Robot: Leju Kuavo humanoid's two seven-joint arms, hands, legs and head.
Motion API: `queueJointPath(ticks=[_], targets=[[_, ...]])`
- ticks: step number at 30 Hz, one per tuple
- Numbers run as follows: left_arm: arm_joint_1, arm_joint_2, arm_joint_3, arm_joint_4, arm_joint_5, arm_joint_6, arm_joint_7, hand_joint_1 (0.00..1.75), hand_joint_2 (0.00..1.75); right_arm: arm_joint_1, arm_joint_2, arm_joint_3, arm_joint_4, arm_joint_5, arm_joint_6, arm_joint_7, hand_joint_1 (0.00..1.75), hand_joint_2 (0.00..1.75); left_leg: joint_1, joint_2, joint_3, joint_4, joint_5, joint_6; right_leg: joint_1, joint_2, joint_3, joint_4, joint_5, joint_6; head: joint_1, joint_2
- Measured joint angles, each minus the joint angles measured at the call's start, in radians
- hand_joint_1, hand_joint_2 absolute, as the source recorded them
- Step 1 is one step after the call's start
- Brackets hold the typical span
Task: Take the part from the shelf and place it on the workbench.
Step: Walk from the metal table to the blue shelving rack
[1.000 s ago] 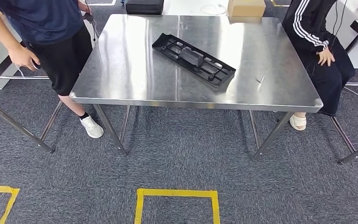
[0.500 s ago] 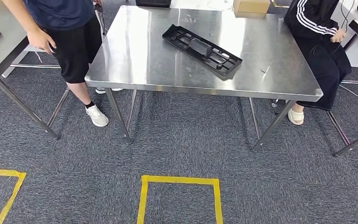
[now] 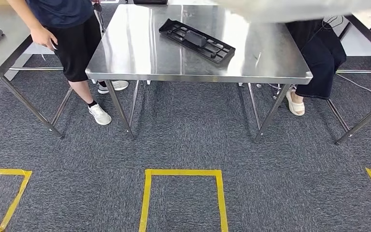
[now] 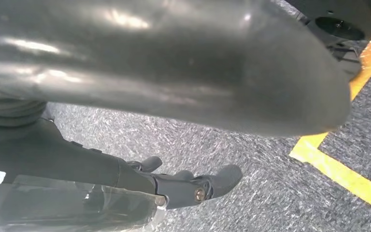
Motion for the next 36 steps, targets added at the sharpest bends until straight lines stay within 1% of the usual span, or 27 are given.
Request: queueJointPath(ticks=[1, 2, 3, 4, 5, 6, 7, 8, 10, 11, 13, 15, 16, 17, 18, 19, 21, 22, 23, 25, 27, 29, 31, 32, 33, 34, 36], targets=[[0.000, -0.001, 0.000, 0.000, -0.004, -0.004, -0.001, 0.00, 0.00, -0.002, 0.000, 0.000, 0.000, -0.005, -0.001, 0.000, 0.00, 0.00, 0.000, -0.001, -0.003, 0.057, -0.015, -0.002, 0.001, -0.002, -0.018, 0.004, 0.013, 0.001, 0.000, 0.000], [-0.001, -0.001, 0.000, 0.000, -0.009, -0.009, -0.002, 0.00, 0.00, -0.003, -0.001, -0.001, 0.000, -0.011, -0.004, -0.002, 0.00, 0.00, 0.001, -0.002, 0.006, 0.086, -0.003, -0.004, 0.002, -0.003, -0.036, 0.011, 0.024, 0.004, -0.001, 0.000], [-0.001, -0.001, -0.001, 0.000, -0.015, -0.015, -0.003, 0.00, 0.00, -0.002, -0.001, -0.002, 0.000, -0.017, -0.008, -0.005, 0.00, 0.00, 0.003, -0.002, 0.031, 0.083, 0.026, -0.005, 0.002, -0.004, -0.056, 0.021, 0.034, 0.007, -0.001, 0.000], [-0.001, -0.001, -0.002, 0.000, -0.021, -0.023, -0.005, 0.00, 0.00, -0.001, -0.001, -0.003, 0.000, -0.023, -0.014, -0.010, 0.00, 0.00, 0.006, -0.002, 0.076, 0.042, 0.052, -0.005, 0.001, -0.004, -0.077, 0.034, 0.041, 0.012, -0.001, 0.000], [-0.002, -0.002, -0.003, 0.000, -0.027, -0.029, -0.009, 0.00, 0.00, 0.001, -0.002, -0.005, 0.001, -0.028, -0.020, -0.014, 0.00, 0.00, 0.008, -0.003, 0.132, -0.024, 0.056, -0.006, 0.001, -0.004, -0.098, 0.047, 0.047, 0.018, -0.001, 0.000], [-0.004, -0.002, -0.006, 0.000, -0.032, -0.034, -0.014, 0.00, 0.00, 0.004, -0.002, -0.006, 0.001, -0.031, -0.027, -0.019, 0.00, 0.00, 0.008, -0.006, 0.185, -0.100, 0.043, -0.005, 0.002, -0.004, -0.114, 0.059, 0.052, 0.024, -0.001, 0.000], [-0.006, -0.002, -0.009, 0.000, -0.038, -0.037, -0.019, 0.00, 0.00, 0.005, -0.003, -0.006, 0.001, -0.033, -0.034, -0.023, 0.00, 0.00, 0.006, -0.008, 0.223, -0.162, 0.021, 0.000, 0.004, -0.006, -0.126, 0.068, 0.057, 0.031, -0.001, 0.000], [-0.007, -0.002, -0.013, -0.001, -0.043, -0.038, -0.023, 0.00, 0.00, 0.007, -0.004, -0.007, 0.001, -0.032, -0.041, -0.025, 0.00, 0.00, 0.002, -0.010, 0.239, -0.200, 0.001, 0.007, 0.004, -0.008, -0.133, 0.071, 0.064, 0.037, 0.000, 0.000], [-0.007, -0.001, -0.020, -0.002, -0.049, -0.037, -0.025, 0.00, 0.00, 0.010, -0.004, -0.007, 0.001, -0.028, -0.054, -0.025, 0.00, 0.00, -0.004, -0.011, 0.232, -0.220, 0.004, 0.029, 0.002, -0.011, -0.139, 0.070, 0.077, 0.049, -0.001, 0.000], [-0.006, -0.001, -0.023, -0.002, -0.052, -0.036, -0.023, 0.00, 0.00, 0.013, -0.004, -0.007, 0.001, -0.026, -0.059, -0.025, 0.00, 0.00, -0.005, -0.012, 0.226, -0.223, 0.014, 0.039, 0.001, -0.010, -0.147, 0.078, 0.072, 0.052, -0.001, 0.000], [-0.004, -0.001, -0.027, -0.003, -0.058, -0.036, -0.019, 0.00, 0.00, 0.020, -0.004, -0.007, 0.002, -0.026, -0.066, -0.024, 0.00, 0.00, -0.003, -0.013, 0.207, -0.227, 0.037, 0.054, 0.000, -0.004, -0.180, 0.154, 0.017, 0.045, 0.001, 0.000], [-0.004, -0.001, -0.032, -0.004, -0.063, -0.036, -0.015, 0.00, 0.00, 0.025, -0.003, -0.008, 0.002, -0.028, -0.071, -0.023, 0.00, 0.00, -0.004, -0.020, 0.182, -0.225, 0.057, 0.059, -0.001, 0.003, -0.225, 0.290, -0.064, 0.037, 0.002, 0.000], [-0.003, -0.001, -0.034, -0.004, -0.065, -0.036, -0.013, 0.00, 0.00, 0.027, -0.004, -0.008, 0.002, -0.030, -0.074, -0.023, 0.00, 0.00, -0.005, -0.025, 0.170, -0.224, 0.066, 0.058, -0.001, 0.004, -0.234, 0.340, -0.089, 0.038, 0.002, 0.000], [-0.001, -0.001, -0.037, -0.004, -0.067, -0.037, -0.011, 0.00, 0.00, 0.030, -0.004, -0.009, 0.002, -0.032, -0.078, -0.023, 0.00, 0.00, -0.005, -0.031, 0.160, -0.224, 0.074, 0.057, -0.001, 0.006, -0.222, 0.352, -0.099, 0.042, 0.002, 0.000], [0.000, -0.001, -0.040, -0.004, -0.068, -0.037, -0.010, 0.00, 0.00, 0.032, -0.004, -0.010, 0.002, -0.033, -0.084, -0.023, 0.00, 0.00, -0.005, -0.040, 0.154, -0.223, 0.082, 0.054, -0.001, 0.008, -0.188, 0.322, -0.094, 0.049, 0.002, 0.000], [0.001, -0.001, -0.042, -0.004, -0.069, -0.038, -0.009, 0.00, 0.00, 0.035, -0.004, -0.011, 0.002, -0.034, -0.092, -0.023, 0.00, 0.00, -0.005, -0.049, 0.149, -0.223, 0.089, 0.050, -0.002, 0.017, -0.134, 0.249, -0.077, 0.056, 0.002, 0.000], [0.000, -0.001, -0.046, -0.004, -0.072, -0.039, -0.009, 0.00, 0.00, 0.039, -0.004, -0.012, 0.002, -0.035, -0.108, -0.023, 0.00, 0.87, -0.006, -0.067, 0.142, -0.221, 0.101, 0.040, -0.001, 0.059, -0.032, 0.090, -0.050, 0.057, 0.002, 0.000], [0.000, -0.001, -0.047, -0.004, -0.073, -0.039, -0.007, 0.00, 0.00, 0.040, -0.003, -0.013, 0.002, -0.035, -0.114, -0.023, 0.00, 1.31, -0.007, -0.075, 0.137, -0.220, 0.107, 0.033, 0.001, 0.074, -0.005, 0.044, -0.042, 0.053, 0.002, 0.000], [0.000, -0.001, -0.047, -0.004, -0.073, -0.037, -0.005, 0.00, 0.00, 0.042, -0.002, -0.013, 0.002, -0.033, -0.118, -0.023, 0.00, 1.75, -0.008, -0.083, 0.133, -0.220, 0.113, 0.026, 0.004, 0.078, 0.002, 0.029, -0.041, 0.046, 0.002, 0.000], [0.001, -0.001, -0.047, -0.005, -0.068, -0.031, 0.001, 0.00, 0.00, 0.045, 0.002, -0.013, 0.002, -0.025, -0.120, -0.023, 0.00, 1.75, -0.007, -0.097, 0.126, -0.220, 0.120, 0.014, 0.003, 0.056, 0.000, 0.032, -0.033, 0.034, 0.003, 0.000], [0.002, -0.002, -0.047, -0.005, -0.060, -0.024, 0.005, 0.00, 0.00, 0.044, 0.003, -0.012, 0.003, -0.012, -0.117, -0.023, 0.00, 1.75, -0.004, -0.075, 0.111, -0.194, 0.099, 0.008, -0.005, 0.035, -0.003, 0.030, -0.024, 0.019, 0.001, 0.000], [0.000, -0.002, -0.046, -0.005, -0.051, -0.017, 0.006, 0.00, 0.00, 0.044, 0.003, -0.010, 0.003, 0.001, -0.111, -0.022, 0.00, 1.75, -0.001, -0.031, 0.061, -0.082, 0.026, 0.000, -0.006, 0.009, -0.013, 0.029, -0.018, 0.005, -0.004, 0.000], [0.000, -0.002, -0.046, -0.005, -0.045, -0.013, 0.006, 0.00, 0.00, 0.045, 0.003, -0.007, 0.003, 0.009, -0.105, -0.019, 0.00, 1.75, 0.002, -0.013, 0.007, 0.052, -0.040, -0.012, -0.003, -0.020, -0.023, 0.030, -0.013, 0.000, -0.007, 0.000], [0.001, -0.003, -0.046, -0.005, -0.043, -0.011, 0.006, 0.00, 0.00, 0.044, 0.003, -0.006, 0.003, 0.012, -0.103, -0.016, 0.00, 1.75, 0.003, -0.010, 0.001, 0.078, -0.048, -0.015, -0.002, -0.033, -0.026, 0.030, -0.012, 0.000, -0.007, 0.000], [0.002, -0.003, -0.046, -0.005, -0.040, -0.010, 0.006, 0.00, 0.00, 0.043, 0.004, -0.005, 0.004, 0.015, -0.101, -0.014, 0.00, 1.75, 0.005, -0.007, 0.009, 0.077, -0.041, -0.018, -0.002, -0.045, -0.028, 0.031, -0.011, 0.000, -0.007, 0.000], [0.003, -0.003, -0.045, -0.005, -0.039, -0.009, 0.006, 0.00, 0.00, 0.041, 0.004, -0.004, 0.004, 0.017, -0.099, -0.012, 0.00, 1.75, 0.007, -0.003, 0.036, 0.041, -0.021, -0.019, -0.002, -0.056, -0.030, 0.033, -0.010, 0.001, -0.007, 0.000], [0.002, -0.003, -0.045, -0.005, -0.037, -0.008, 0.007, 0.00, 0.00, 0.035, 0.004, -0.003, 0.004, 0.020, -0.096, -0.010, 0.00, 1.75, 0.011, 0.026, 0.118, -0.088, 0.030, -0.019, -0.001, -0.076, -0.029, 0.039, -0.010, 0.004, -0.007, 0.000]])
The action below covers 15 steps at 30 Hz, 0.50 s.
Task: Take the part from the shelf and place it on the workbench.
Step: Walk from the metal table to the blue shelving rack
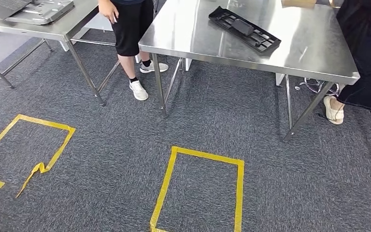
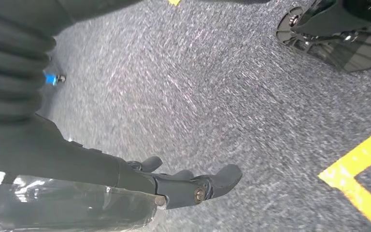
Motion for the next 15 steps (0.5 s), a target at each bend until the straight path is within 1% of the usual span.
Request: queueJointPath(ticks=[1, 2, 3, 5, 6, 7, 8, 9, 10, 11, 12, 13, 14, 15], targets=[[-0.002, 0.000, 0.000, 0.000, 0.000, 0.000, 0.000, 0.00, 0.00, -0.003, 0.000, 0.000, 0.000, 0.001, 0.001, 0.001, 0.00, 1.75, -0.001, 0.018, 0.035, -0.059, 0.017, 0.003, 0.004, -0.009, -0.002, 0.006, -0.002, 0.004, 0.000, 0.000], [-0.004, 0.000, 0.000, 0.000, 0.001, 0.001, 0.000, 0.00, 0.00, -0.005, 0.000, 0.000, 0.000, 0.003, 0.001, 0.002, 0.00, 1.75, -0.004, 0.030, 0.055, -0.097, 0.026, 0.008, 0.007, -0.017, -0.003, 0.011, -0.002, 0.008, 0.001, 0.000], [-0.005, -0.001, 0.000, 0.000, 0.001, 0.001, 0.000, 0.00, 0.00, -0.009, 0.000, 0.000, 0.000, 0.004, 0.001, 0.003, 0.00, 1.75, -0.007, 0.035, 0.060, -0.113, 0.028, 0.014, 0.011, -0.024, -0.004, 0.015, -0.002, 0.014, 0.003, 0.000], [-0.003, -0.001, 0.001, 0.000, 0.001, 0.002, 0.000, 0.00, 0.00, -0.015, 0.001, 0.001, 0.000, 0.006, 0.001, 0.004, 0.00, 1.75, -0.014, 0.017, 0.050, -0.117, 0.034, 0.030, 0.012, -0.039, -0.005, 0.015, 0.002, 0.027, 0.007, 0.000], [-0.002, -0.001, 0.001, 0.000, 0.001, 0.002, 0.000, 0.00, 0.00, -0.017, 0.000, 0.001, 0.000, 0.006, 0.001, 0.005, 0.00, 1.75, -0.014, 0.009, 0.046, -0.120, 0.040, 0.039, 0.010, -0.033, -0.009, 0.018, -0.001, 0.033, 0.007, 0.000], [-0.002, -0.002, 0.002, 0.000, 0.001, 0.002, 0.000, 0.00, 0.00, -0.019, 0.001, 0.001, 0.000, 0.006, 0.001, 0.005, 0.00, 1.75, -0.013, 0.000, 0.043, -0.124, 0.046, 0.048, 0.008, -0.013, -0.018, 0.035, -0.013, 0.036, 0.007, 0.000], [-0.003, -0.002, 0.002, -0.001, 0.001, 0.003, 0.000, 0.00, 0.00, -0.019, 0.000, 0.001, 0.000, 0.006, 0.001, 0.005, 0.00, 1.75, -0.011, -0.009, 0.040, -0.127, 0.053, 0.057, 0.007, 0.015, -0.035, 0.071, -0.036, 0.035, 0.009, 0.000], [-0.004, -0.003, 0.002, -0.001, 0.002, 0.003, 0.000, 0.00, 0.00, -0.020, 0.000, 0.001, 0.000, 0.006, 0.001, 0.005, 0.00, 1.75, -0.010, -0.018, 0.034, -0.128, 0.058, 0.063, 0.004, 0.047, -0.061, 0.129, -0.067, 0.031, 0.010, 0.000], [-0.005, -0.004, 0.002, -0.001, 0.002, 0.003, 0.000, 0.00, 0.00, -0.019, 0.000, 0.001, 0.000, 0.006, 0.001, 0.006, 0.00, 1.75, -0.010, -0.030, 0.027, -0.128, 0.063, 0.067, 0.004, 0.068, -0.093, 0.201, -0.100, 0.026, 0.012, 0.000], [-0.005, -0.004, 0.002, -0.001, 0.002, 0.003, 0.000, 0.00, 0.00, -0.019, -0.001, 0.001, 0.000, 0.006, 0.001, 0.006, 0.00, 1.75, -0.011, -0.043, 0.021, -0.127, 0.068, 0.067, 0.004, 0.077, -0.120, 0.267, -0.125, 0.024, 0.013, 0.000], [-0.005, -0.004, 0.002, -0.001, 0.002, 0.003, 0.000, 0.00, 0.00, -0.017, -0.002, 0.001, 0.001, 0.006, 0.001, 0.007, 0.00, 1.75, -0.012, -0.057, 0.016, -0.127, 0.072, 0.067, 0.004, 0.081, -0.134, 0.305, -0.136, 0.027, 0.013, 0.000], [-0.004, -0.005, 0.002, -0.001, 0.002, 0.004, 0.000, 0.00, 0.00, -0.016, -0.002, 0.001, 0.001, 0.006, 0.001, 0.007, 0.00, 1.75, -0.012, -0.073, 0.012, -0.127, 0.076, 0.065, 0.004, 0.083, -0.128, 0.300, -0.130, 0.033, 0.014, 0.000], [-0.003, -0.005, 0.002, -0.001, 0.002, 0.006, 0.000, 0.00, 0.00, -0.014, -0.002, 0.001, 0.002, 0.006, 0.002, 0.007, 0.00, 1.75, -0.012, -0.088, 0.010, -0.126, 0.080, 0.062, 0.002, 0.087, -0.103, 0.256, -0.110, 0.041, 0.015, 0.000], [-0.003, -0.006, 0.002, -0.001, 0.003, 0.008, 0.000, 0.00, 0.00, -0.014, -0.002, 0.001, 0.002, 0.007, 0.003, 0.007, 0.00, 1.75, -0.012, -0.102, 0.009, -0.126, 0.083, 0.059, 0.000, 0.096, -0.064, 0.182, -0.081, 0.049, 0.016, 0.000]])
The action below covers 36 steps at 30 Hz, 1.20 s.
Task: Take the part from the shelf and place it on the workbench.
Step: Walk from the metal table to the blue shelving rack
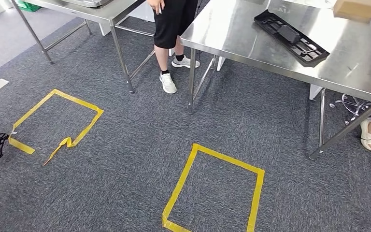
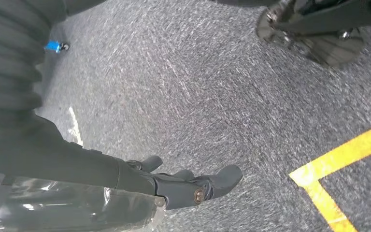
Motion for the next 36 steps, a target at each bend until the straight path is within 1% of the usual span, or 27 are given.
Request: queueJointPath(ticks=[1, 2, 4, 5, 7, 9, 11, 12, 13, 14, 15, 17, 18, 19, 21, 22, 23, 24, 26, 27, 28, 29, 30, 32, 33, 34, 36], targets=[[0.000, -0.001, 0.000, 0.000, 0.002, 0.003, 0.000, 0.00, 0.00, -0.001, 0.000, 0.000, 0.000, 0.002, 0.002, 0.000, 0.00, 1.75, 0.000, -0.012, -0.001, 0.000, 0.003, -0.005, -0.003, 0.020, 0.039, -0.075, 0.023, 0.004, 0.000, 0.000], [0.000, -0.002, 0.000, 0.000, 0.005, 0.006, 0.000, 0.00, 0.00, -0.004, 0.000, 0.002, 0.000, 0.003, 0.004, 0.000, 0.00, 1.75, -0.002, -0.022, -0.003, 0.001, 0.006, -0.010, -0.003, 0.036, 0.065, -0.130, 0.040, 0.003, 0.000, 0.000], [0.000, -0.004, 0.001, 0.000, 0.009, 0.012, 0.001, 0.00, 0.00, -0.010, 0.001, 0.006, 0.000, 0.006, 0.009, 0.000, 0.00, 1.75, -0.004, -0.038, -0.008, 0.000, 0.013, -0.023, 0.000, 0.053, 0.083, -0.174, 0.050, -0.009, -0.001, 0.000], [0.000, -0.004, 0.002, 0.000, 0.012, 0.015, 0.001, 0.00, 0.00, -0.011, 0.002, 0.008, 0.000, 0.008, 0.010, 0.002, 0.00, 1.75, -0.004, -0.047, -0.012, 0.000, 0.017, -0.030, 0.003, 0.043, 0.081, -0.175, 0.055, -0.017, -0.001, 0.000], [0.001, -0.006, 0.005, -0.001, 0.017, 0.021, 0.002, 0.00, 0.00, -0.014, 0.002, 0.014, 0.000, 0.010, 0.012, 0.004, 0.00, 1.75, -0.002, -0.021, -0.028, 0.020, 0.002, -0.038, 0.001, 0.019, 0.081, -0.177, 0.063, -0.034, -0.003, 0.000], [0.000, -0.008, 0.009, -0.001, 0.021, 0.024, 0.002, 0.00, 0.00, -0.014, 0.002, 0.018, 0.000, 0.013, 0.015, 0.005, 0.00, 1.75, -0.001, 0.034, -0.073, 0.114, -0.060, -0.043, -0.001, -0.008, 0.077, -0.179, 0.071, -0.050, -0.007, 0.000], [-0.001, -0.010, 0.012, -0.001, 0.025, 0.034, 0.003, 0.00, 0.00, -0.011, 0.002, 0.020, 0.000, 0.016, 0.016, 0.006, 0.00, 1.75, 0.000, 0.060, -0.134, 0.252, -0.131, -0.050, 0.004, -0.037, 0.071, -0.178, 0.073, -0.057, -0.009, 0.000], [-0.001, -0.012, 0.014, -0.001, 0.029, 0.045, 0.004, 0.00, 0.00, -0.010, 0.002, 0.022, 0.001, 0.018, 0.017, 0.006, 0.00, 1.75, 0.000, 0.065, -0.151, 0.297, -0.146, -0.052, 0.005, -0.052, 0.068, -0.178, 0.073, -0.057, -0.009, 0.000], [-0.001, -0.016, 0.017, -0.001, 0.034, 0.061, 0.004, 0.00, 0.00, -0.010, 0.002, 0.023, 0.001, 0.021, 0.019, 0.007, 0.00, 1.75, 0.001, 0.068, -0.150, 0.309, -0.143, -0.052, 0.006, -0.066, 0.065, -0.177, 0.073, -0.057, -0.009, 0.000], [-0.001, -0.021, 0.020, -0.001, 0.039, 0.079, 0.003, 0.00, 0.00, -0.012, 0.001, 0.024, 0.001, 0.025, 0.021, 0.007, 0.00, 1.75, 0.001, 0.072, -0.132, 0.284, -0.124, -0.052, 0.007, -0.078, 0.063, -0.177, 0.073, -0.057, -0.009, 0.000], [-0.001, -0.027, 0.023, -0.001, 0.045, 0.096, 0.001, 0.00, 0.00, -0.016, 0.001, 0.027, 0.001, 0.030, 0.024, 0.008, 0.00, 1.75, 0.001, 0.085, -0.092, 0.219, -0.093, -0.049, 0.007, -0.090, 0.064, -0.176, 0.072, -0.056, -0.009, 0.000], [-0.004, -0.039, 0.027, -0.001, 0.054, 0.118, -0.006, 0.00, 0.00, -0.025, 0.001, 0.032, 0.001, 0.039, 0.029, 0.009, 0.00, 1.75, -0.002, 0.128, -0.009, 0.078, -0.046, -0.040, 0.013, -0.109, 0.068, -0.175, 0.068, -0.050, -0.010, 0.000], [-0.006, -0.044, 0.028, -0.001, 0.057, 0.124, -0.009, 0.00, 0.00, -0.030, 0.001, 0.035, 0.001, 0.042, 0.030, 0.010, 0.00, 1.75, -0.005, 0.143, 0.018, 0.030, -0.034, -0.035, 0.017, -0.118, 0.072, -0.174, 0.066, -0.046, -0.008, 0.000], [-0.008, -0.048, 0.029, -0.001, 0.059, 0.126, -0.011, 0.00, 0.00, -0.033, 0.001, 0.038, 0.001, 0.043, 0.031, 0.011, 0.00, 1.75, -0.008, 0.146, 0.025, 0.014, -0.032, -0.030, 0.021, -0.126, 0.073, -0.173, 0.065, -0.041, -0.006, 0.000], [-0.009, -0.055, 0.031, -0.001, 0.062, 0.129, -0.014, 0.00, 0.00, -0.039, 0.001, 0.043, 0.001, 0.045, 0.032, 0.012, 0.00, 1.75, -0.012, 0.123, 0.018, 0.010, -0.028, -0.018, 0.023, -0.146, 0.079, -0.175, 0.065, -0.032, -0.003, 0.000], [-0.008, -0.057, 0.033, -0.001, 0.062, 0.129, -0.014, 0.00, 0.00, -0.042, 0.001, 0.045, 0.001, 0.045, 0.032, 0.013, 0.00, 1.75, -0.011, 0.113, 0.018, 0.006, -0.024, -0.012, 0.021, -0.144, 0.078, -0.172, 0.061, -0.027, -0.003, 0.000], [-0.008, -0.058, 0.035, -0.001, 0.062, 0.129, -0.014, 0.00, 0.00, -0.043, 0.001, 0.046, 0.001, 0.046, 0.032, 0.013, 0.00, 1.75, -0.009, 0.104, 0.018, 0.002, -0.019, -0.005, 0.020, -0.131, 0.074, -0.162, 0.053, -0.023, -0.002, 0.000], [-0.009, -0.059, 0.036, -0.002, 0.063, 0.129, -0.014, 0.00, 0.00, -0.044, 0.001, 0.047, 0.001, 0.046, 0.032, 0.013, 0.00, 1.75, -0.006, 0.094, 0.017, -0.002, -0.014, 0.002, 0.019, -0.104, 0.060, -0.130, 0.034, -0.022, 0.000, 0.000], [-0.011, -0.061, 0.039, -0.002, 0.063, 0.129, -0.015, 0.00, 0.00, -0.042, 0.000, 0.048, 0.001, 0.047, 0.032, 0.013, 0.00, 1.75, -0.004, 0.074, 0.012, -0.004, -0.008, 0.010, 0.014, -0.044, 0.007, -0.019, -0.020, -0.029, 0.004, 0.000], [-0.012, -0.062, 0.040, -0.002, 0.063, 0.129, -0.014, 0.00, 0.00, -0.040, 0.000, 0.049, 0.001, 0.047, 0.032, 0.013, 0.00, 1.75, -0.004, 0.060, 0.008, -0.004, -0.005, 0.012, 0.013, -0.026, -0.028, 0.055, -0.047, -0.030, 0.004, 0.000], [-0.011, -0.063, 0.041, -0.002, 0.062, 0.129, -0.014, 0.00, 0.00, -0.038, 0.000, 0.049, 0.001, 0.047, 0.032, 0.014, 0.00, 1.75, -0.004, 0.046, 0.006, -0.003, -0.003, 0.012, 0.012, -0.018, -0.053, 0.106, -0.062, -0.029, 0.004, 0.000], [-0.011, -0.064, 0.042, -0.002, 0.062, 0.128, -0.014, 0.00, 0.00, -0.036, -0.001, 0.049, 0.001, 0.047, 0.032, 0.015, 0.00, 1.75, -0.004, 0.031, 0.004, -0.003, -0.001, 0.011, 0.011, -0.015, -0.063, 0.125, -0.061, -0.022, 0.004, 0.000], [-0.010, -0.064, 0.042, -0.002, 0.061, 0.128, -0.014, 0.00, 0.00, -0.034, -0.001, 0.049, 0.002, 0.046, 0.032, 0.016, 0.00, 1.75, -0.004, 0.015, 0.004, -0.003, 0.000, 0.009, 0.008, -0.012, -0.059, 0.112, -0.047, -0.013, 0.005, 0.000], [-0.010, -0.064, 0.042, -0.002, 0.057, 0.124, -0.014, 0.00, 0.00, -0.033, -0.003, 0.049, 0.002, 0.043, 0.032, 0.018, 0.00, 1.75, -0.002, -0.011, 0.003, 0.000, 0.003, 0.004, -0.002, 0.009, 0.003, -0.026, 0.016, 0.010, 0.005, 0.000], [-0.010, -0.064, 0.042, -0.002, 0.054, 0.121, -0.014, 0.00, 0.00, -0.033, -0.003, 0.049, 0.002, 0.040, 0.032, 0.019, 0.00, 1.75, -0.004, -0.023, 0.001, 0.004, 0.003, -0.001, -0.005, 0.027, 0.032, -0.091, 0.040, 0.014, 0.006, 0.000], [-0.011, -0.064, 0.042, -0.002, 0.051, 0.118, -0.014, 0.00, 0.00, -0.032, -0.003, 0.049, 0.002, 0.037, 0.031, 0.020, 0.00, 1.75, -0.005, -0.033, -0.002, 0.006, 0.004, -0.007, -0.008, 0.042, 0.053, -0.141, 0.057, 0.014, 0.006, 0.000], [-0.010, -0.064, 0.042, -0.002, 0.047, 0.112, -0.014, 0.00, 0.00, -0.031, -0.003, 0.049, 0.003, 0.034, 0.030, 0.021, 0.00, 1.75, -0.006, -0.049, -0.008, 0.008, 0.008, -0.019, -0.004, 0.048, 0.060, -0.162, 0.061, -0.002, 0.005, 0.000]])
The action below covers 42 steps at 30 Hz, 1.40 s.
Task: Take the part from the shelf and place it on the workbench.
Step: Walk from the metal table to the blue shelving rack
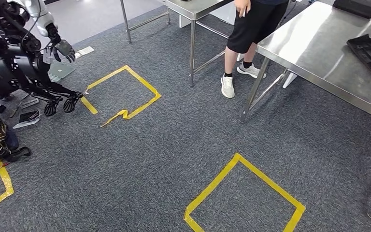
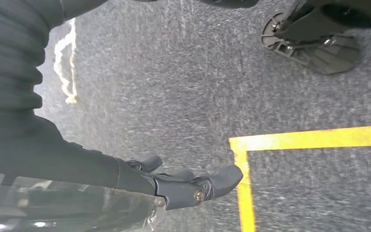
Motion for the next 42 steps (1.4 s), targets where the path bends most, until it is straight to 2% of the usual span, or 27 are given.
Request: queueJointPath(ticks=[2, 4, 6, 8, 9, 10, 12, 13, 14, 15, 16, 18, 19, 21, 23, 25, 26, 28, 29, 31, 33, 35, 37, 39, 40, 41, 42], targets=[[0.002, 0.001, 0.000, 0.000, -0.002, -0.002, 0.001, 0.00, 0.00, 0.000, 0.001, 0.000, 0.000, -0.002, -0.001, 0.001, 0.00, 1.75, 0.004, -0.002, -0.007, 0.000, 0.003, -0.010, 0.002, -0.018, 0.002, 0.001, 0.006, -0.015, -0.001, 0.000], [0.003, 0.001, 0.000, 0.000, -0.002, -0.002, 0.001, 0.00, 0.00, 0.000, 0.001, 0.000, 0.000, -0.002, -0.003, 0.001, 0.00, 1.75, 0.005, 0.040, -0.026, 0.035, -0.021, -0.017, -0.001, -0.039, 0.002, -0.003, 0.014, -0.032, -0.005, 0.000], [0.001, 0.002, 0.000, 0.000, -0.003, -0.003, 0.001, 0.00, 0.00, 0.003, 0.000, -0.001, 0.001, -0.002, -0.004, 0.001, 0.00, 1.75, 0.005, 0.094, -0.077, 0.141, -0.086, -0.023, 0.000, -0.063, -0.001, -0.005, 0.017, -0.044, -0.011, 0.000], [0.001, 0.003, 0.000, 0.000, -0.005, -0.015, 0.000, 0.00, 0.00, 0.009, 0.000, -0.001, 0.002, -0.004, -0.005, 0.001, 0.00, 1.75, 0.007, 0.113, -0.136, 0.269, -0.143, -0.028, 0.005, -0.093, -0.005, -0.005, 0.016, -0.049, -0.013, 0.000], [0.002, 0.005, -0.001, 0.000, -0.006, -0.026, 0.000, 0.00, 0.00, 0.011, 0.000, -0.001, 0.002, -0.004, -0.006, 0.001, 0.00, 1.75, 0.008, 0.115, -0.147, 0.298, -0.149, -0.030, 0.007, -0.107, -0.009, -0.004, 0.016, -0.049, -0.013, 0.000], [0.004, 0.008, -0.001, 0.000, -0.008, -0.041, -0.001, 0.00, 0.00, 0.012, 0.000, -0.001, 0.002, -0.005, -0.007, 0.001, 0.00, 1.75, 0.009, 0.119, -0.140, 0.292, -0.137, -0.031, 0.007, -0.120, -0.011, -0.004, 0.016, -0.049, -0.013, 0.000], [0.006, 0.015, -0.002, 0.000, -0.011, -0.057, -0.004, 0.00, 0.00, 0.011, 0.002, -0.001, 0.002, -0.005, -0.011, 0.001, 0.00, 1.75, 0.009, 0.140, -0.068, 0.174, -0.082, -0.028, 0.008, -0.143, -0.012, -0.004, 0.015, -0.048, -0.017, 0.000], [0.006, 0.017, -0.002, 0.000, -0.010, -0.056, -0.006, 0.00, 0.00, 0.010, 0.002, -0.001, 0.002, -0.005, -0.013, 0.001, 0.00, 1.75, 0.008, 0.163, -0.026, 0.102, -0.059, -0.025, 0.010, -0.152, -0.008, -0.004, 0.013, -0.046, -0.019, 0.000], [0.004, 0.017, -0.002, -0.001, -0.009, -0.049, -0.010, 0.00, 0.00, 0.009, 0.002, -0.001, 0.002, -0.005, -0.013, 0.000, 0.00, 1.75, 0.007, 0.183, 0.006, 0.048, -0.045, -0.021, 0.014, -0.160, -0.006, -0.003, 0.011, -0.043, -0.019, 0.000], [0.003, 0.016, -0.002, -0.001, -0.008, -0.042, -0.014, 0.00, 0.00, 0.008, 0.001, -0.001, 0.002, -0.004, -0.013, 0.000, 0.00, 1.75, 0.003, 0.195, 0.022, 0.019, -0.039, -0.015, 0.017, -0.168, -0.001, -0.003, 0.010, -0.038, -0.018, 0.000], [0.001, 0.014, -0.002, -0.001, -0.006, -0.038, -0.020, 0.00, 0.00, 0.006, 0.000, -0.001, 0.002, -0.003, -0.013, -0.001, 0.00, 1.75, 0.000, 0.197, 0.025, 0.009, -0.039, -0.009, 0.019, -0.176, 0.002, -0.003, 0.009, -0.033, -0.016, 0.000], [0.001, 0.012, -0.004, -0.001, -0.008, -0.050, -0.029, 0.00, 0.00, 0.002, -0.001, -0.001, 0.002, -0.003, -0.013, -0.002, 0.00, 1.75, -0.004, 0.173, 0.022, 0.006, -0.032, 0.004, 0.018, -0.193, 0.007, -0.004, 0.007, -0.021, -0.013, 0.000], [0.001, 0.012, -0.006, -0.001, -0.011, -0.065, -0.032, 0.00, 0.00, 0.000, -0.002, -0.001, 0.002, -0.005, -0.014, -0.002, 0.00, 1.75, -0.003, 0.162, 0.022, 0.001, -0.028, 0.011, 0.016, -0.185, 0.005, 0.001, 0.002, -0.016, -0.013, 0.000], [0.002, 0.017, -0.017, -0.002, -0.022, -0.103, -0.039, 0.00, 0.00, 0.005, -0.002, -0.003, 0.001, -0.014, -0.023, -0.004, 0.00, 1.75, 0.002, 0.137, 0.021, -0.006, -0.017, 0.025, 0.013, -0.127, -0.029, 0.075, -0.040, -0.016, -0.009, 0.000], [0.002, 0.024, -0.027, -0.003, -0.031, -0.125, -0.044, 0.00, 0.00, 0.016, -0.002, -0.004, 0.002, -0.023, -0.032, -0.009, 0.00, 1.75, 0.000, 0.108, 0.013, -0.007, -0.010, 0.034, 0.010, -0.071, -0.099, 0.223, -0.103, -0.023, -0.005, 0.000], [0.006, 0.029, -0.034, -0.004, -0.037, -0.131, -0.048, 0.00, 0.00, 0.028, -0.003, -0.007, 0.002, -0.031, -0.038, -0.013, 0.00, 1.75, -0.002, 0.077, 0.008, -0.006, -0.007, 0.035, 0.010, -0.061, -0.143, 0.309, -0.126, -0.019, -0.005, 0.000], [0.009, 0.032, -0.038, -0.004, -0.039, -0.132, -0.050, 0.00, 0.00, 0.033, -0.003, -0.009, 0.002, -0.033, -0.041, -0.015, 0.00, 1.75, -0.002, 0.060, 0.008, -0.005, -0.006, 0.033, 0.009, -0.058, -0.131, 0.280, -0.106, -0.010, -0.005, 0.000], [0.012, 0.035, -0.045, -0.004, -0.041, -0.132, -0.052, 0.00, 0.00, 0.038, -0.004, -0.011, 0.002, -0.035, -0.045, -0.018, 0.00, 1.75, -0.002, 0.034, 0.008, -0.004, -0.003, 0.028, 0.004, -0.030, -0.065, 0.131, -0.043, 0.007, -0.004, 0.000], [0.012, 0.035, -0.047, -0.004, -0.041, -0.133, -0.053, 0.00, 0.00, 0.039, -0.005, -0.011, 0.002, -0.036, -0.046, -0.019, 0.00, 1.75, -0.003, 0.020, 0.008, -0.002, -0.002, 0.023, 0.003, -0.015, -0.032, 0.056, -0.013, 0.008, -0.004, 0.000], [0.012, 0.037, -0.050, -0.004, -0.043, -0.133, -0.054, 0.00, 0.00, 0.039, -0.005, -0.011, 0.002, -0.036, -0.048, -0.020, 0.00, 1.75, -0.007, 0.003, 0.004, -0.001, -0.001, 0.012, 0.005, 0.001, -0.010, 0.001, 0.006, -0.005, -0.006, 0.000], [0.015, 0.038, -0.051, -0.004, -0.046, -0.133, -0.055, 0.00, 0.00, 0.038, -0.003, -0.011, 0.002, -0.038, -0.049, -0.021, 0.00, 1.75, -0.005, -0.008, -0.001, -0.001, 0.001, 0.001, 0.007, -0.017, -0.006, 0.000, 0.011, -0.023, -0.006, 0.000], [0.017, 0.039, -0.055, -0.004, -0.052, -0.134, -0.057, 0.00, 0.00, 0.039, -0.002, -0.014, 0.002, -0.042, -0.054, -0.023, 0.00, 1.75, -0.004, 0.036, -0.021, 0.037, -0.027, -0.008, 0.003, -0.039, -0.002, -0.004, 0.017, -0.040, -0.010, 0.000], [0.016, 0.041, -0.062, -0.004, -0.056, -0.138, -0.061, 0.00, 0.00, 0.045, -0.003, -0.021, 0.002, -0.047, -0.059, -0.027, 0.00, 1.75, -0.002, 0.097, -0.072, 0.147, -0.096, -0.016, 0.004, -0.065, -0.003, -0.006, 0.019, -0.051, -0.015, 0.000], [0.015, 0.042, -0.068, -0.004, -0.059, -0.147, -0.064, 0.00, 0.00, 0.052, -0.003, -0.026, 0.002, -0.049, -0.061, -0.030, 0.00, 1.75, 0.003, 0.112, -0.130, 0.270, -0.148, -0.023, 0.008, -0.095, -0.005, -0.006, 0.018, -0.054, -0.016, 0.000], [0.016, 0.043, -0.071, -0.004, -0.059, -0.149, -0.065, 0.00, 0.00, 0.054, -0.003, -0.027, 0.002, -0.049, -0.062, -0.030, 0.00, 1.75, 0.005, 0.115, -0.141, 0.295, -0.150, -0.025, 0.009, -0.109, -0.006, -0.005, 0.017, -0.054, -0.017, 0.000], [0.017, 0.044, -0.073, -0.004, -0.060, -0.152, -0.066, 0.00, 0.00, 0.054, -0.003, -0.028, 0.002, -0.050, -0.063, -0.030, 0.00, 1.75, 0.007, 0.120, -0.131, 0.278, -0.133, -0.027, 0.009, -0.123, -0.006, -0.005, 0.017, -0.054, -0.019, 0.000], [0.018, 0.045, -0.074, -0.004, -0.061, -0.154, -0.066, 0.00, 0.00, 0.054, -0.002, -0.029, 0.002, -0.050, -0.063, -0.030, 0.00, 1.75, 0.009, 0.127, -0.104, 0.230, -0.106, -0.027, 0.009, -0.133, -0.005, -0.005, 0.016, -0.054, -0.021, 0.000]])
